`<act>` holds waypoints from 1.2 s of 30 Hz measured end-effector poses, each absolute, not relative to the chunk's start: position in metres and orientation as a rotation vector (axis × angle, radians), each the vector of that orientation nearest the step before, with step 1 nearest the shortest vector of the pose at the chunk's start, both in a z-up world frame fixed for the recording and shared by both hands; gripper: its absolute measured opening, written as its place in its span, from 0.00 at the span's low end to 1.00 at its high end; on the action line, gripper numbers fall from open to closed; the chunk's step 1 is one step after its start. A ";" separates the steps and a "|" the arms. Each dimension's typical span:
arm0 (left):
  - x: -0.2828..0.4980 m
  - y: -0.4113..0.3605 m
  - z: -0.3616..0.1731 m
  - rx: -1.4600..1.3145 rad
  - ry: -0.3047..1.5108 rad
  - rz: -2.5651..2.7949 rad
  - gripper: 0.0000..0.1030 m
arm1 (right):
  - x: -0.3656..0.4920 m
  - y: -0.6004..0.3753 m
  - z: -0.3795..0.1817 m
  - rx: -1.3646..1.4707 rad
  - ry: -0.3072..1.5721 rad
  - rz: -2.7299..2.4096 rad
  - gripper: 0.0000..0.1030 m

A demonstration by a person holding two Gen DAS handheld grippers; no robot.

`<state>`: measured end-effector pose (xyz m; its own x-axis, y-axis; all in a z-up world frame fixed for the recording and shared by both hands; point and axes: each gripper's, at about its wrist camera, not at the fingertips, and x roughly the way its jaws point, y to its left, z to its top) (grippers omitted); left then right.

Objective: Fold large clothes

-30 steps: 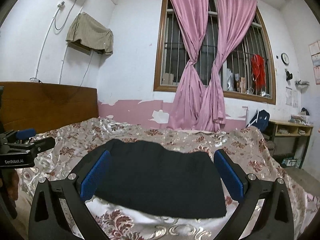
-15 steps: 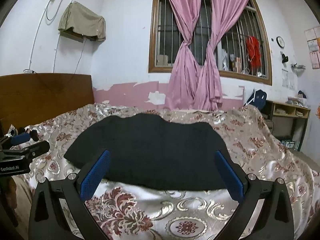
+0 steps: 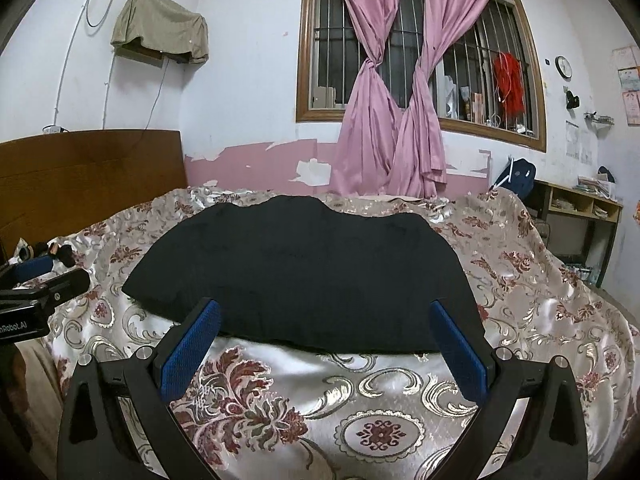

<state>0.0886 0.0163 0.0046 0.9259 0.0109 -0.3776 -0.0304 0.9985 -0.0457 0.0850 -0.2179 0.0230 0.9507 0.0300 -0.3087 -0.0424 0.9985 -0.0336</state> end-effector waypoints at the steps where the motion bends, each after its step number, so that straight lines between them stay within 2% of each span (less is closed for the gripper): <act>1: 0.088 0.016 0.005 -0.051 0.387 0.021 1.00 | 0.085 -0.218 0.023 -0.040 0.314 0.037 0.98; 36: 0.085 0.013 0.008 -0.028 0.363 0.006 1.00 | 0.084 -0.217 0.026 -0.037 0.309 0.032 0.98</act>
